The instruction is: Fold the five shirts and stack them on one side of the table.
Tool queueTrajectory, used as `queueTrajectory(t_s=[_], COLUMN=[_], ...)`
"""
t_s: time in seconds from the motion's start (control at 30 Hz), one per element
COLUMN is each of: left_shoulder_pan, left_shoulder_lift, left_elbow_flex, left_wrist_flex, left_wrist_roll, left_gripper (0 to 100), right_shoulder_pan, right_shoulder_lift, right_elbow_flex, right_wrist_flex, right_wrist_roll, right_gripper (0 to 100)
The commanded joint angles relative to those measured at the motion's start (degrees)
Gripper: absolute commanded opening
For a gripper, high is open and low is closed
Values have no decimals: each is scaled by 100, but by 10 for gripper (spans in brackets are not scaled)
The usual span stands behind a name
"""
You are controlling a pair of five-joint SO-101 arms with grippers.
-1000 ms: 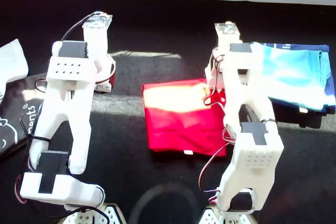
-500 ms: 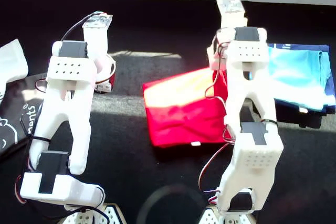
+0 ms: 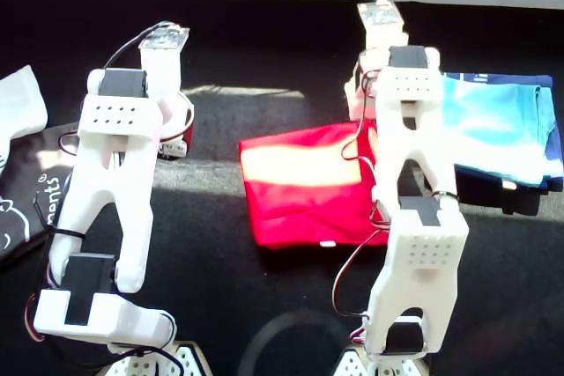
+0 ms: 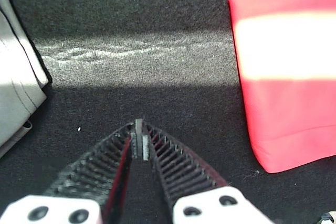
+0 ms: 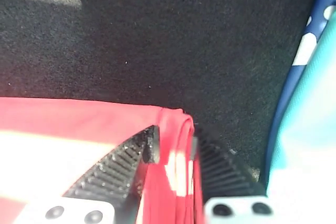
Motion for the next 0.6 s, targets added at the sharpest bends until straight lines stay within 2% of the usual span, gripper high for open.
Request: queueTrajectory(t_s=[0.0,0.27,0.43,0.57], left_shoulder_pan=[-40,-40,-40,-136], left_shoulder_lift=[-259,-259,-259,-259], left_elbow_flex=[-75,-75,-75,-75], left_wrist_flex=[44,44,44,18], left_wrist_roll=[-35,-35,-35,-35], left_gripper=[13,13,13,13], right_shoulder_pan=[-40,-57,-66,-66], right_shoulder_lift=[-655,-1042,-1077,-1086], right_elbow_flex=[-409,-391,-391,-215], right_wrist_flex=[321,1481,1877,1938], right_wrist_roll=[-141,-149,-440,-475], right_gripper=[220,200,283,286])
